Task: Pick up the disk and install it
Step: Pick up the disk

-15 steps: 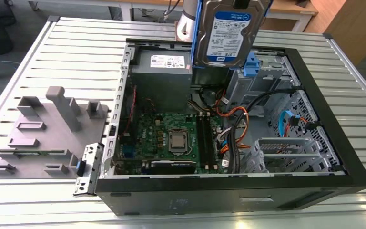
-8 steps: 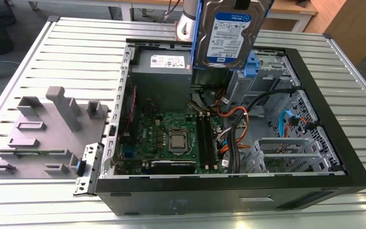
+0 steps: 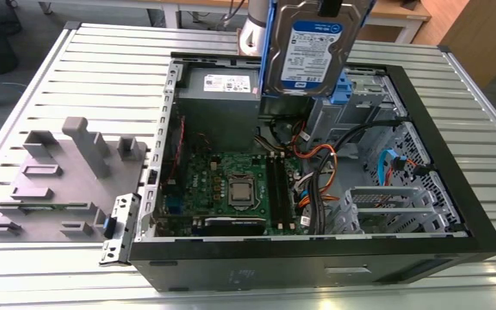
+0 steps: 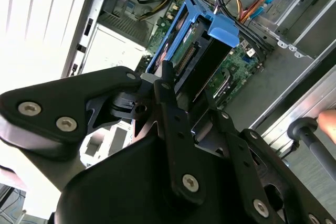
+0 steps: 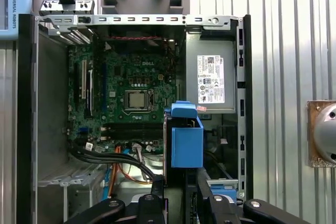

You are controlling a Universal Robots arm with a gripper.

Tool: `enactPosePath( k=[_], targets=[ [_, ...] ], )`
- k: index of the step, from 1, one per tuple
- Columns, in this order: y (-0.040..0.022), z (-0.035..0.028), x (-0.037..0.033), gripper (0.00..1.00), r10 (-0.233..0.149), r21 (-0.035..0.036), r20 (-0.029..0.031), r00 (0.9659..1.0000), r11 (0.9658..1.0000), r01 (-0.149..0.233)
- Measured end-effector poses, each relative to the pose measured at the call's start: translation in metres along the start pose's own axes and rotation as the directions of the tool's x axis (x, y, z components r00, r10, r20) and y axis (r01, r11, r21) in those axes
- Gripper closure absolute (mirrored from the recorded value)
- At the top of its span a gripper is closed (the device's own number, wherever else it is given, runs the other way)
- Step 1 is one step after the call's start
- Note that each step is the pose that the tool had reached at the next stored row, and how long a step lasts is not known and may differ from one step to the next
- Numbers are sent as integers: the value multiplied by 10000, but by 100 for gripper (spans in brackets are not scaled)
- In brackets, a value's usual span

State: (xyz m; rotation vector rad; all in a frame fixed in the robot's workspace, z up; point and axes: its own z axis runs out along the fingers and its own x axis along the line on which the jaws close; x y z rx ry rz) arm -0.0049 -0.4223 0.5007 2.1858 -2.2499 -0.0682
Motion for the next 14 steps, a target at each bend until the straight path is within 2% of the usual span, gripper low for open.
enactPosePath(
  k=[14],
  targets=[
    [-7, -7, 251, 65, 0, 0, 1, 10000, 10000, 0]
  ],
)
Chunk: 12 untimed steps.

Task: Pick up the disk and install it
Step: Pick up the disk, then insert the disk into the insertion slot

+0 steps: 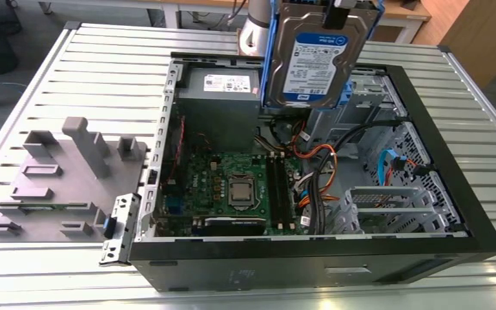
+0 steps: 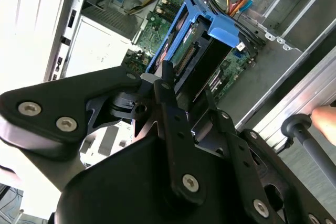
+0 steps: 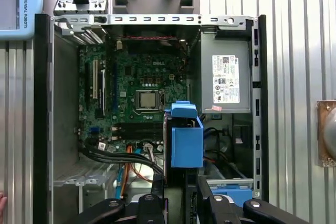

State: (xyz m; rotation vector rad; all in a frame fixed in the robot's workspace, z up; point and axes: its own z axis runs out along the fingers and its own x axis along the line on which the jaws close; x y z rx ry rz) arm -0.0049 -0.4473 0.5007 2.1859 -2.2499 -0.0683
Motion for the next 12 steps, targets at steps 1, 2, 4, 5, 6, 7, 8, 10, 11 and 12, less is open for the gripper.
enactPosePath(
  k=[1, 2, 4, 5, 6, 7, 8, 10, 11, 12],
  targets=[
    [-1, -1, 18, 65, 0, 0, 0, 10000, 10000, 0],
    [-1, -1, 36, 65, 0, 0, -1, 10000, 10000, 0],
    [-2, -2, 71, 65, 0, 0, 0, 10000, 10000, 0],
    [-2, -2, 87, 65, 0, 0, 1, 10000, 10000, 0],
    [-3, -3, 104, 65, 0, 0, 1, 10000, 10000, 0],
    [-3, -3, 121, 65, 0, 0, 0, 10000, 10000, 0],
    [-4, -4, 137, 65, 0, 0, -1, 10000, 10000, 0],
    [-5, -5, 169, 65, 0, 0, 1, 10000, 10000, 0],
    [-5, -5, 184, 65, 0, 0, 1, 10000, 10000, 0],
    [-5, -5, 199, 65, 0, 0, 1, 10000, 10000, 0]
  ],
)
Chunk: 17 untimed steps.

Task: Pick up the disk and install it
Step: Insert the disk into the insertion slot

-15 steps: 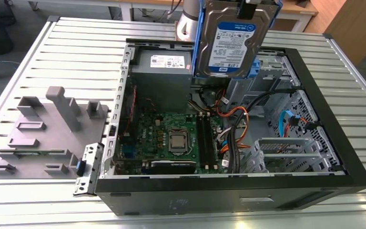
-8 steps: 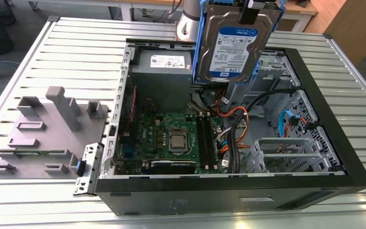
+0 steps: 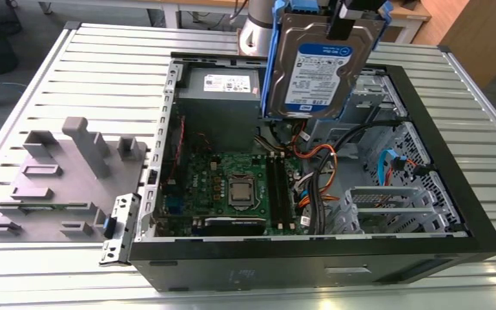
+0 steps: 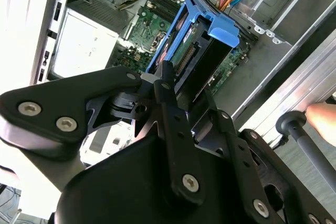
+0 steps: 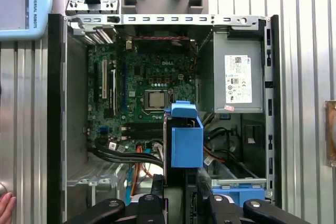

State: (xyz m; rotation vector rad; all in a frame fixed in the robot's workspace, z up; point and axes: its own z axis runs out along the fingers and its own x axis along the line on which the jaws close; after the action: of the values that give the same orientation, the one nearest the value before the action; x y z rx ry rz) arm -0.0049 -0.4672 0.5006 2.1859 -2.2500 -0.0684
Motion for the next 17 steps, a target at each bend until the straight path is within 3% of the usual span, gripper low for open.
enactPosePath(
  k=[5, 17],
  targets=[
    [-1, -2, 43, 65, 0, 0, -1, 10000, 10000, 0],
    [-2, -2, 70, 65, 0, 0, 0, 10000, 10000, 0]
  ],
)
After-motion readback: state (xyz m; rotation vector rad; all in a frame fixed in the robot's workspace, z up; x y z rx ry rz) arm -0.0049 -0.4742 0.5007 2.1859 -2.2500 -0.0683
